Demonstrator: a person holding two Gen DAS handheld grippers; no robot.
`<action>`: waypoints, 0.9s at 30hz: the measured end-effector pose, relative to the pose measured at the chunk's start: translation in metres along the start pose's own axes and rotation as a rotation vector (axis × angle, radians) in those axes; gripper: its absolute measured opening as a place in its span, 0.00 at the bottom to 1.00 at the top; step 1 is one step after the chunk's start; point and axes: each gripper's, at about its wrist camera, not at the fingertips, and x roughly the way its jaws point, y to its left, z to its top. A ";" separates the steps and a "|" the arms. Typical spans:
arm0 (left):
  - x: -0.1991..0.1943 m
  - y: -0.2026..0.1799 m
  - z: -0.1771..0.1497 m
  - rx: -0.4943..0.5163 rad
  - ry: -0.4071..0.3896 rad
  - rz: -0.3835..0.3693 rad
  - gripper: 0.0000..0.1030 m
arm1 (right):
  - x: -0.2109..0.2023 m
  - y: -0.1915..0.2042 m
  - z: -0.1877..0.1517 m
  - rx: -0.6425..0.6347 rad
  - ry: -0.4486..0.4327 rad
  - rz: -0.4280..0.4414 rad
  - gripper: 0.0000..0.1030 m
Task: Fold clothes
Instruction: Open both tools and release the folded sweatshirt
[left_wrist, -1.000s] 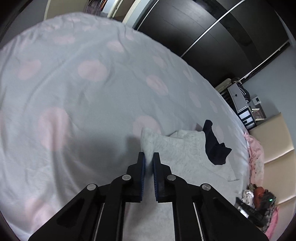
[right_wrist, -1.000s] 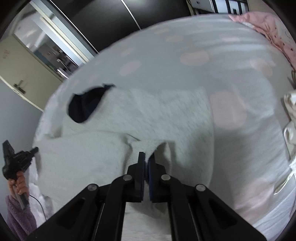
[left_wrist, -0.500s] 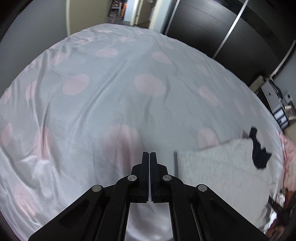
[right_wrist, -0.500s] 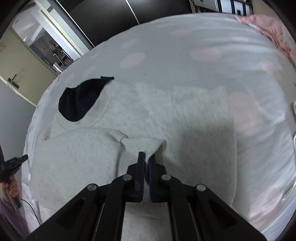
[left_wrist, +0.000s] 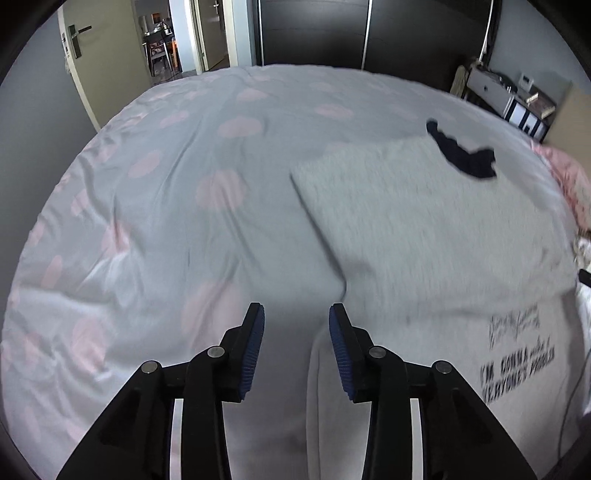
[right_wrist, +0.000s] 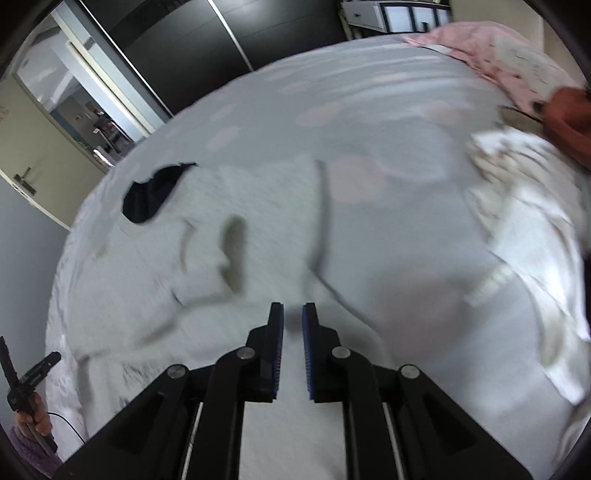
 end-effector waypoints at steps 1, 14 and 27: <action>-0.004 -0.003 -0.010 0.013 0.008 0.011 0.38 | -0.010 -0.014 -0.013 0.005 0.024 -0.030 0.13; -0.028 -0.010 -0.114 -0.099 0.140 -0.002 0.45 | -0.054 -0.100 -0.127 0.196 0.104 0.004 0.23; -0.024 -0.010 -0.123 -0.160 0.073 0.030 0.45 | -0.047 -0.082 -0.100 0.026 -0.043 -0.014 0.23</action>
